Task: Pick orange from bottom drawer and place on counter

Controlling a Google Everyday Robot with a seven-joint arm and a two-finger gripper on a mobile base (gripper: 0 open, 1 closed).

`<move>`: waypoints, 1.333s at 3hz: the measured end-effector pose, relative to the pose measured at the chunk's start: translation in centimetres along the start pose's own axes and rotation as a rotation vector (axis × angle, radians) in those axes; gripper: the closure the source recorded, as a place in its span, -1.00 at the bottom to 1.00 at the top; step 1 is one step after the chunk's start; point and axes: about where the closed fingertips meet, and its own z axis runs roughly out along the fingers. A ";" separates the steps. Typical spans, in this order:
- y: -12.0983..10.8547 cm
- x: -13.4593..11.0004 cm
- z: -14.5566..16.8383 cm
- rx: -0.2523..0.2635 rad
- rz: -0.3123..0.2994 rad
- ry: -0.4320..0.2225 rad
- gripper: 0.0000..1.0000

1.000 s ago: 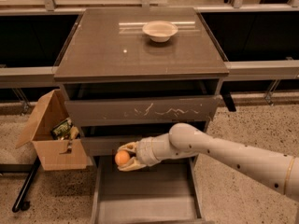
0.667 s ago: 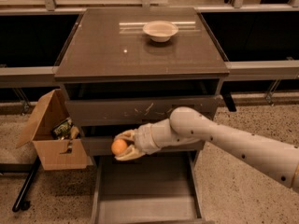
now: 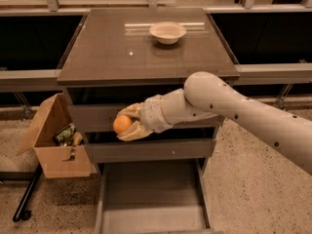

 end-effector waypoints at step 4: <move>-17.0 -6.8 -8.5 0.363 0.146 -0.109 1.00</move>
Offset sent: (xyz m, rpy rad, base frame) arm 0.0840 -0.0231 0.1350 0.1816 -0.0957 -0.2457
